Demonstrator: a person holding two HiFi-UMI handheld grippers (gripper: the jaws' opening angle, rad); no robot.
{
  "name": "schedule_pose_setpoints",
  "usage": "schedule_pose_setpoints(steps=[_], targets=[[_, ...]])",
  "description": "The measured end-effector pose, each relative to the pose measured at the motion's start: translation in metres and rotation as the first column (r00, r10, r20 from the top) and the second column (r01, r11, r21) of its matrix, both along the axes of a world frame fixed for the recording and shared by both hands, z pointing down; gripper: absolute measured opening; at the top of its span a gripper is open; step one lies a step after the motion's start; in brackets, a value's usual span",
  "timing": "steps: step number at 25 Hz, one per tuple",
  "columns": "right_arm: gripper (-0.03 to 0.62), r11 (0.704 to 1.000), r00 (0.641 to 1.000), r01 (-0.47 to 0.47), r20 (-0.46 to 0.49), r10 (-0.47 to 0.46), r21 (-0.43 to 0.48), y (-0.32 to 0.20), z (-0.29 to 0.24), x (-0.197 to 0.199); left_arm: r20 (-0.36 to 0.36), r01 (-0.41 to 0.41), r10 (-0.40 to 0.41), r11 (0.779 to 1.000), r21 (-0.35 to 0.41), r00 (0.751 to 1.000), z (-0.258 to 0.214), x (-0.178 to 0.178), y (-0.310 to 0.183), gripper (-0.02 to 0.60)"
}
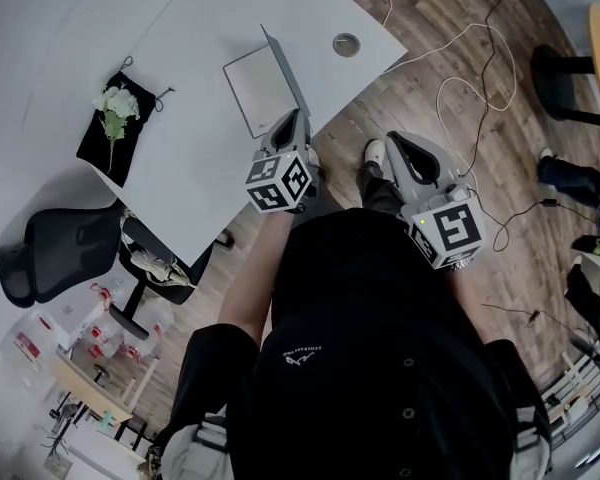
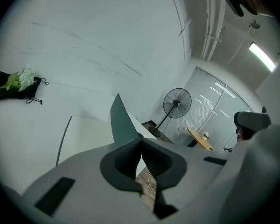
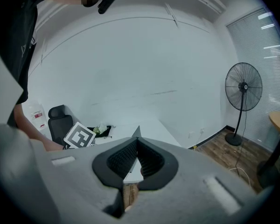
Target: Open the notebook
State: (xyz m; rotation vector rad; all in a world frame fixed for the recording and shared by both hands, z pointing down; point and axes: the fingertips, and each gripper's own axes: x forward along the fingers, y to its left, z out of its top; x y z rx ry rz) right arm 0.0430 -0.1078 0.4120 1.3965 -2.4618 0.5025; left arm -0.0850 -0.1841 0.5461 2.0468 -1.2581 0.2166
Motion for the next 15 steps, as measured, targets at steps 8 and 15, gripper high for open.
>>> schedule_pose_setpoints(steps=[8, 15], targets=[[0.005, 0.999, 0.999, -0.042, 0.001, 0.042, -0.004, 0.003, 0.001, 0.011, 0.000, -0.046, 0.046, 0.999, -0.002, 0.999, 0.000, 0.016, -0.004, 0.011], [0.005, 0.997, 0.997, -0.074, -0.005, 0.074, -0.012, 0.008, 0.005, 0.021, 0.000, -0.086, 0.086, 0.996, -0.006, 0.996, 0.004, 0.032, -0.006, 0.011]])
